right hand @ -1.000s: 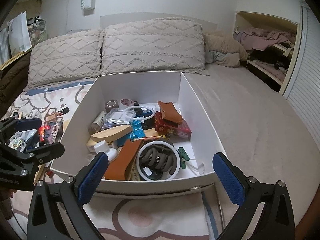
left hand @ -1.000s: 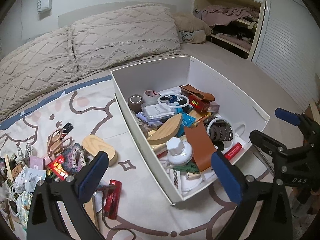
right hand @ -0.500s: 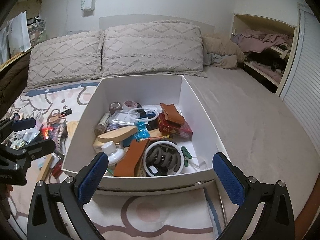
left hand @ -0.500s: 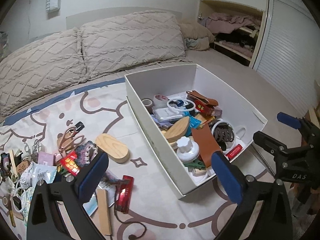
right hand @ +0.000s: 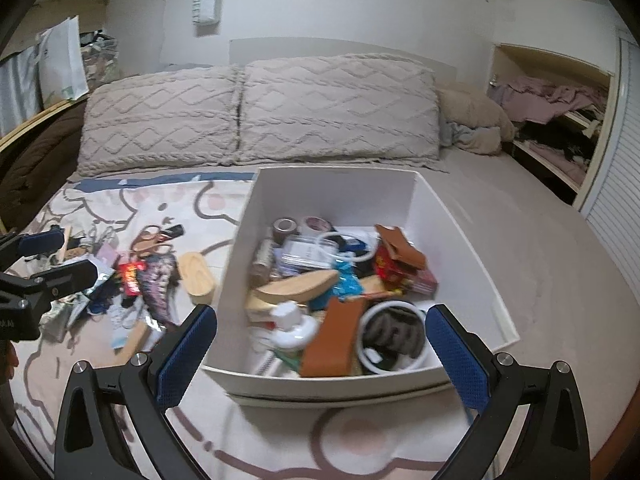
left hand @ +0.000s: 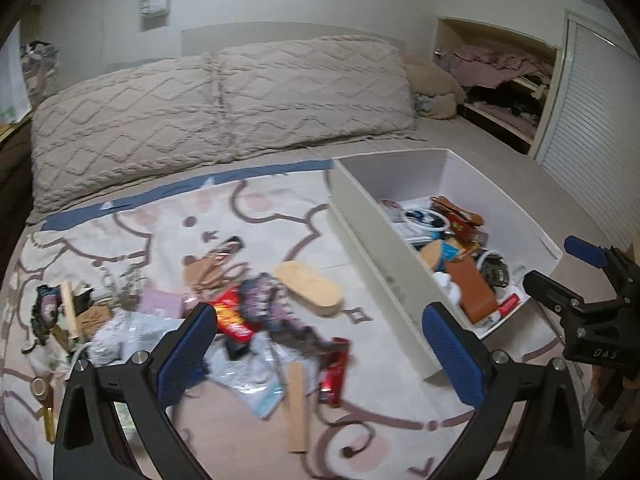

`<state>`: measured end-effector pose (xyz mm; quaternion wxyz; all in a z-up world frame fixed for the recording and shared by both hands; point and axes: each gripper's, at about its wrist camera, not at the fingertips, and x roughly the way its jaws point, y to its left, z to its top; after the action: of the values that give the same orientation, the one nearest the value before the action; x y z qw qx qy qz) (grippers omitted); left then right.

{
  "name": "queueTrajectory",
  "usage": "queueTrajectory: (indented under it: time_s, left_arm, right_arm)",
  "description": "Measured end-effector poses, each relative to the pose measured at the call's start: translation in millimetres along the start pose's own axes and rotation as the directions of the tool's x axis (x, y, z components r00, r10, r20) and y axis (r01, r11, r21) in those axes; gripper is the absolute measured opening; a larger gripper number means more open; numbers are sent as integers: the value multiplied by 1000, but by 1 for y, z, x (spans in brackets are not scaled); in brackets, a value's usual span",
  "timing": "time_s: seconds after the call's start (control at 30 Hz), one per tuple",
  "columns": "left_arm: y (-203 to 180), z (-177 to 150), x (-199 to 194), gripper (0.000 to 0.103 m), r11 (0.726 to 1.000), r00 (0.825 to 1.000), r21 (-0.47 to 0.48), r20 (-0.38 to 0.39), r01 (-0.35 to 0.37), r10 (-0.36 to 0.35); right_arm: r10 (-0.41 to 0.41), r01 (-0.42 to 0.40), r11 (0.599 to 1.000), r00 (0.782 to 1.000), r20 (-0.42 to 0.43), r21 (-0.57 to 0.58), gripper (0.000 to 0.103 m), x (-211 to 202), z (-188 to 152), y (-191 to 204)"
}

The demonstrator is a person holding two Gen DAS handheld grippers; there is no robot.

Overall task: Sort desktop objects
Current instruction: 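Move both tools back from the shoebox toward the item pile on the bed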

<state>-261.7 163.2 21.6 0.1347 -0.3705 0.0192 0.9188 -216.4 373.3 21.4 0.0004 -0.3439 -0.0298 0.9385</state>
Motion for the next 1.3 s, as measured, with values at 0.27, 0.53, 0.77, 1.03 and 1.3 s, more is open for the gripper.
queueTrajectory:
  time_s: [0.27,0.53,0.77,1.03,1.3]
  left_arm:
    - [53,-10,-23,103,996,997,-49,26,-74,75]
    - [101,-23,-45,103,987,989,-88,41,-136,140]
    - [137,-35,-61,103,976,980,-112,51,-186,193]
    - [168,-51,-79,103,965,970,-145,80,-219,232]
    - [196,-64,-87,103,952,955,-162,107,-258,277]
  right_arm:
    - [50,-49,998,999,12,-33,103,1,7,42]
    - [104,-102,993,994,20,-57,103,2,10,81]
    - [153,-150,986,988,31,-72,103,-2,12,109]
    - [202,-197,975,979,39,-101,103,-4,11,140]
    - [211,-204,972,976,48,-113,103,2,2,158]
